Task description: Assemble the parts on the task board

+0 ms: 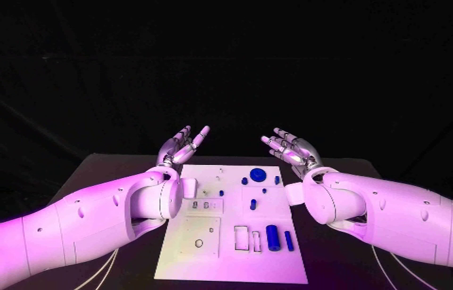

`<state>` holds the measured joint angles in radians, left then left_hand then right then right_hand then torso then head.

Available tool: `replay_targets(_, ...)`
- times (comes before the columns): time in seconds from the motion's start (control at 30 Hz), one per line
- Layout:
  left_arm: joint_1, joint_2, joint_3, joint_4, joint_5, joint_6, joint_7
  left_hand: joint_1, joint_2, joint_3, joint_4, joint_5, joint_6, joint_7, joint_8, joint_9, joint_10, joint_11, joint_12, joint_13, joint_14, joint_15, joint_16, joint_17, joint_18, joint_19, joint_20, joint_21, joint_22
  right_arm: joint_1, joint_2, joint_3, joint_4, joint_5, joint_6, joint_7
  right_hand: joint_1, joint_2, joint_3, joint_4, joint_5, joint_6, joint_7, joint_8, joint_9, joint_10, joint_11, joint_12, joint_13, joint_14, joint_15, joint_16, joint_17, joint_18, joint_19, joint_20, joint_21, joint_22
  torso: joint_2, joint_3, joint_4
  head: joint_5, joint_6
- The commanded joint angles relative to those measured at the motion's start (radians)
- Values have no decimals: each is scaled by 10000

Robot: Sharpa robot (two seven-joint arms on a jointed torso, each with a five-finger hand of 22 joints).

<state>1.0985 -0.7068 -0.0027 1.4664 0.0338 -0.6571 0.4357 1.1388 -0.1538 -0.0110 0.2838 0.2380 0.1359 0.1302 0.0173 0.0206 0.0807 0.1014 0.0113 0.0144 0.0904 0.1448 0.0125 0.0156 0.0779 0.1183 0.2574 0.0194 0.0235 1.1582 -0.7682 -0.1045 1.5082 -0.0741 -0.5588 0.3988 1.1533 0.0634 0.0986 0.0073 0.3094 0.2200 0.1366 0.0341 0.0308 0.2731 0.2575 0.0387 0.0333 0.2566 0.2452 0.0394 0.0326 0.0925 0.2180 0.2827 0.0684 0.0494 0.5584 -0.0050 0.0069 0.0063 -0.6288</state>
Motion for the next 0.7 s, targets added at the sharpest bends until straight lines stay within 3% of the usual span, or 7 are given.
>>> replay_targets(0.03,14,22,5,5,80,512,-173,498,130,142,153,102,320,347,84,47,224,263,76,43,212,167,77,45,295,-5,189,84,21,134,29,-108,-93,-910,1813,-794,1425,14,410,-843,-455,2062,1609,431,228,2699,48,462,210,2742,-8,497,209,215,1228,88,629,308,4,-1,0,1,1)
replay_targets(0.07,14,22,5,5,80,512,-173,544,229,217,152,82,449,407,108,64,348,334,98,60,340,192,101,63,345,-43,200,82,17,175,34,-147,-117,-969,1947,-858,1590,5,511,-1018,-544,2763,1577,556,282,3686,-17,615,259,3616,-113,626,247,311,1660,92,838,401,4,-1,0,1,1)
replay_targets(0.23,14,22,5,5,80,512,-173,735,584,471,131,21,1266,769,255,157,1209,738,241,158,1480,443,327,204,710,356,338,281,132,270,46,-237,-172,-1105,2260,-1005,1771,-57,729,-1312,-612,4355,1446,735,333,5658,-231,775,308,5761,-401,846,325,623,4047,78,1952,892,4,-1,0,1,1)
replay_targets(0.27,42,-506,3,180,29,918,-77,780,662,518,124,8,1520,834,307,186,1492,818,295,187,1822,477,400,240,738,523,360,362,175,480,-2,-229,-633,-3940,1488,-446,1786,-71,768,-1348,-638,4638,1411,760,339,5827,-273,770,308,5927,-445,845,324,666,4172,71,2018,905,140,9,-25,-59,-97)
replay_targets(0.47,121,-725,3,371,-57,995,23,1292,1038,736,61,-59,4275,1003,905,471,4426,1131,814,417,4935,708,1012,474,519,3342,344,1690,832,602,-69,-220,-721,-5110,1271,-607,1762,-181,1047,-1501,-679,5966,1248,727,332,6609,-478,610,293,6842,-680,766,315,876,4755,45,2298,926,291,-8,2,-124,-48)
replay_targets(0.57,187,-842,4,509,-139,1072,19,1626,1108,771,14,-74,5725,978,1201,588,6606,1190,1216,549,6973,532,1443,633,448,4981,364,2500,1171,676,-115,-213,-747,-5574,1215,-740,1716,-249,1198,-1550,-643,6541,1203,696,352,6922,-538,538,295,7192,-771,724,316,906,4981,6,2410,932,373,-13,35,-141,-44)
replay_targets(0.7,268,-1041,5,747,-215,1116,-16,1995,1121,739,-47,-82,6953,992,1337,610,7863,1042,1314,540,7863,323,1510,659,653,5647,316,2885,1270,774,-148,-196,-774,-6191,1248,-965,1612,-363,1457,-1597,-596,6980,1076,640,354,7429,-690,477,296,7806,-948,771,328,924,5394,-138,2645,987,514,-13,47,-168,-9)
